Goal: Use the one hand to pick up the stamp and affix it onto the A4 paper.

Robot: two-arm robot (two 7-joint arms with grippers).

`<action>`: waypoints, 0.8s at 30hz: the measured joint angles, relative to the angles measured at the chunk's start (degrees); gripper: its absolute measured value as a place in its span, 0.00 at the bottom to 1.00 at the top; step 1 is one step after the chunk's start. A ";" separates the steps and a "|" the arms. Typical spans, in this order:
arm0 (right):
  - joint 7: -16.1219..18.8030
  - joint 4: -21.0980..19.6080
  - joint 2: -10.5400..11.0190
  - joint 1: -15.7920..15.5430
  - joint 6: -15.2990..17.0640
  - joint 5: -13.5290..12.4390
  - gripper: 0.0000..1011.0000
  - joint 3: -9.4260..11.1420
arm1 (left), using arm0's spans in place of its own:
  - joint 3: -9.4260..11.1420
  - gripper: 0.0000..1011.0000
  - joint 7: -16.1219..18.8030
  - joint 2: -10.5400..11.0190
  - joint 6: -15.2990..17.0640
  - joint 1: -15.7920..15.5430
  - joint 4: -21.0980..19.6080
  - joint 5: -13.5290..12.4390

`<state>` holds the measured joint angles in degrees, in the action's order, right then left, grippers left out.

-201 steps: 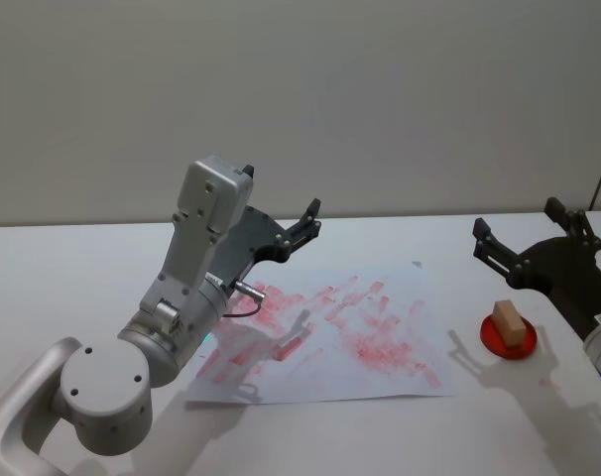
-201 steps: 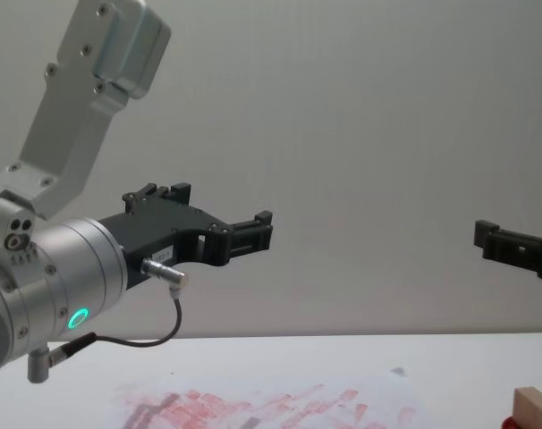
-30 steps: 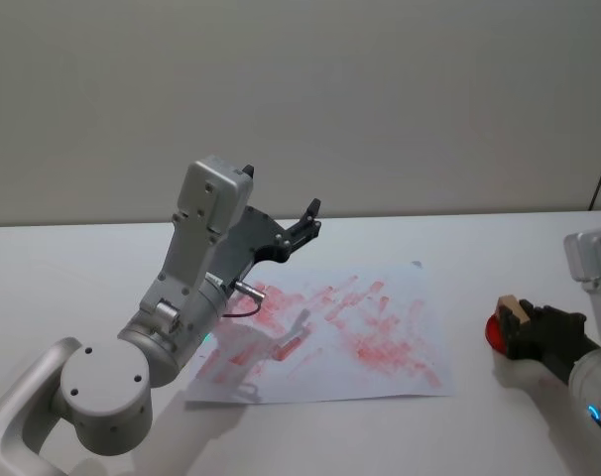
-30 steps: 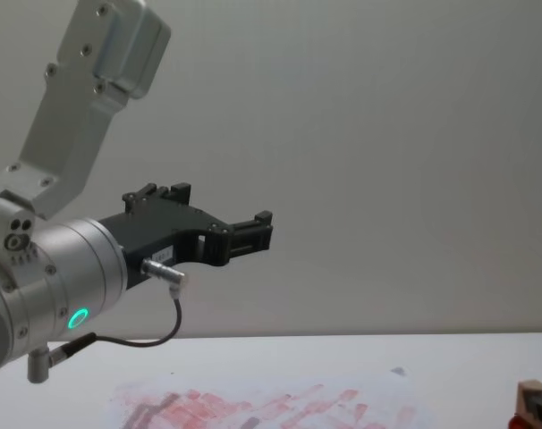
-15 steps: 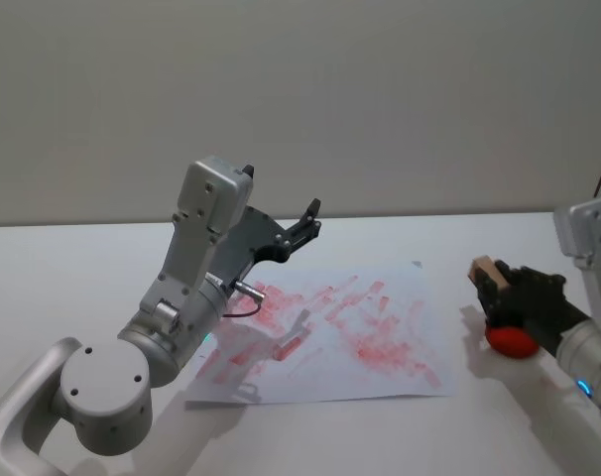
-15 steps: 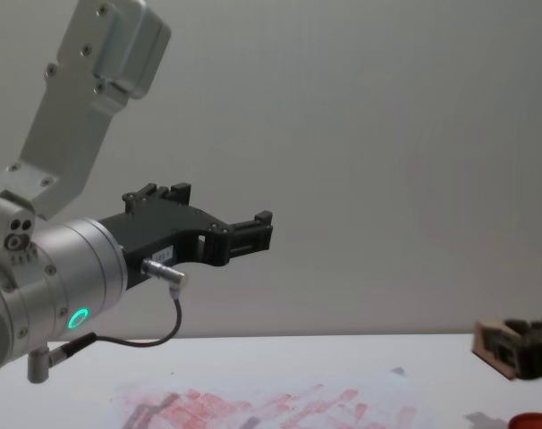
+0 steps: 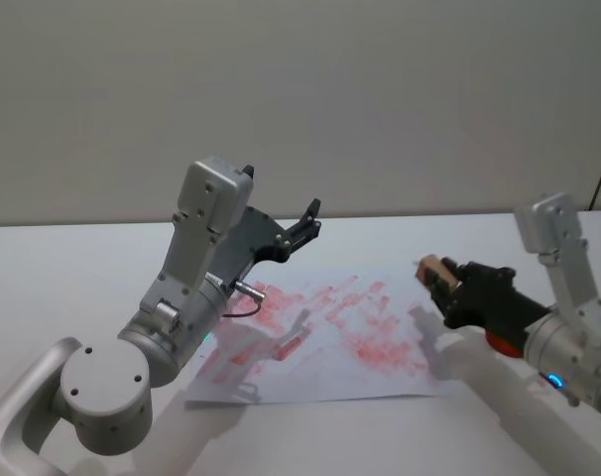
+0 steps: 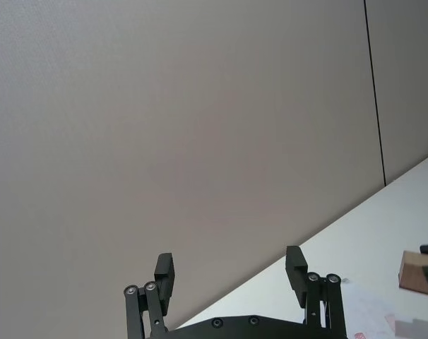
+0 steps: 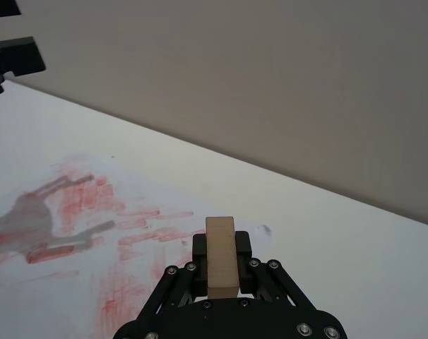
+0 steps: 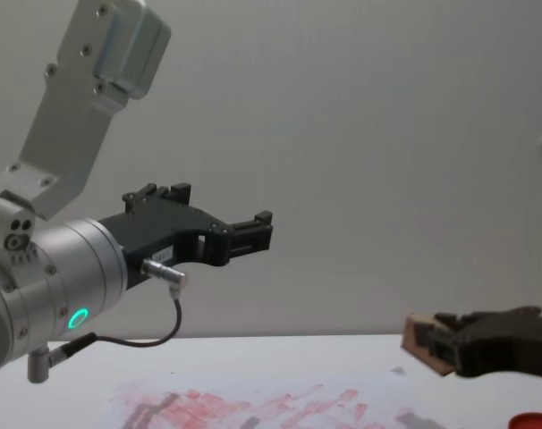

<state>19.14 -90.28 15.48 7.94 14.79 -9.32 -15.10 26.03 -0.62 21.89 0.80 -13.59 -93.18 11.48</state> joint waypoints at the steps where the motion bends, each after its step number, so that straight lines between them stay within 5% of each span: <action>1: 1.11 0.70 -0.16 0.35 0.00 0.09 0.21 -0.20 | 0.00 0.99 0.00 0.00 0.00 0.00 0.00 0.00; 14: 9.84 7.89 -1.46 3.18 1.71 3.20 0.21 -2.21 | 0.00 0.99 0.00 0.00 0.00 0.00 0.00 0.00; 24: 13.01 11.94 -2.51 5.32 1.65 5.81 0.21 -3.37 | 0.00 0.99 0.00 0.00 0.00 0.00 0.00 0.00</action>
<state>32.15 -78.34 12.97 13.26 16.44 -3.51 -18.47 26.02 -0.63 21.89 0.80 -13.59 -93.18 11.48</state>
